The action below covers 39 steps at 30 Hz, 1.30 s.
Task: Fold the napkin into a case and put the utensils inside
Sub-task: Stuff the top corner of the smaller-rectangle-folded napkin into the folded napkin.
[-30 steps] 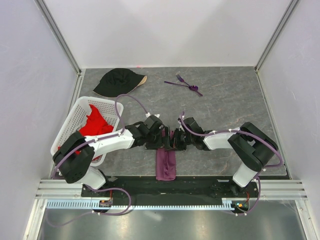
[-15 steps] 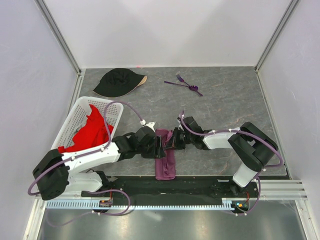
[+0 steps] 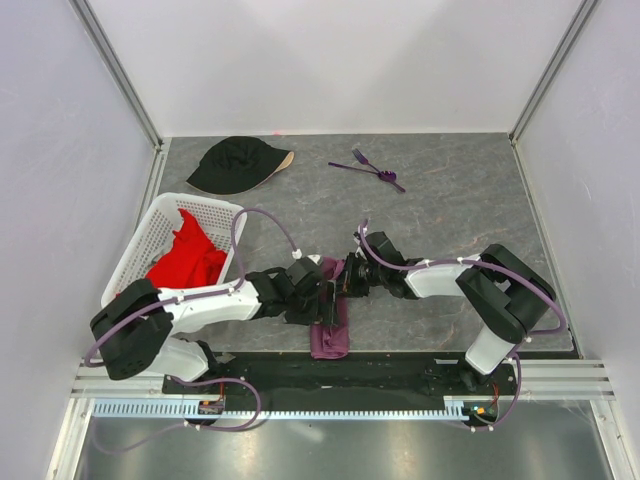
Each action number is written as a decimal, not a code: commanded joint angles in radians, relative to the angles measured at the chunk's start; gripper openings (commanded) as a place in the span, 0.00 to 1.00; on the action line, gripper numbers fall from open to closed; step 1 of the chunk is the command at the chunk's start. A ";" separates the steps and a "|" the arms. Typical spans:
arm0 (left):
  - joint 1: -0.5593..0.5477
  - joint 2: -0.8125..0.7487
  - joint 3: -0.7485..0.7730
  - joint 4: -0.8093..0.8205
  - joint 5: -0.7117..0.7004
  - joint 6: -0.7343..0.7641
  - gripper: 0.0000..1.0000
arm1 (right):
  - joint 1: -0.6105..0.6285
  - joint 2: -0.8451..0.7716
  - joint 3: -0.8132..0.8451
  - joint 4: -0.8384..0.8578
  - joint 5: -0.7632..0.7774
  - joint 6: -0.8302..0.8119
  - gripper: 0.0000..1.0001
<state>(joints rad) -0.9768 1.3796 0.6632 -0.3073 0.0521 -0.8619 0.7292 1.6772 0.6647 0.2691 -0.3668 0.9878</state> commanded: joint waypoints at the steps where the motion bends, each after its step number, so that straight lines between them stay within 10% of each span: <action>1: 0.001 0.044 0.021 0.031 -0.023 -0.028 0.91 | 0.001 -0.011 0.030 0.016 0.014 0.000 0.00; 16: 0.012 0.018 -0.031 0.060 -0.020 -0.055 0.28 | 0.062 -0.033 0.050 -0.094 0.043 -0.083 0.08; 29: 0.012 0.009 -0.059 0.080 0.012 -0.075 0.21 | -0.023 -0.089 0.150 -0.268 0.086 -0.209 0.60; 39: 0.012 0.024 -0.056 0.089 0.020 -0.072 0.19 | -0.067 -0.077 0.170 -0.289 0.074 -0.235 0.78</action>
<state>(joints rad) -0.9661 1.4002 0.6140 -0.2317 0.0616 -0.9123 0.6624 1.6093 0.7887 -0.0170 -0.2955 0.7792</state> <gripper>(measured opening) 0.196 0.775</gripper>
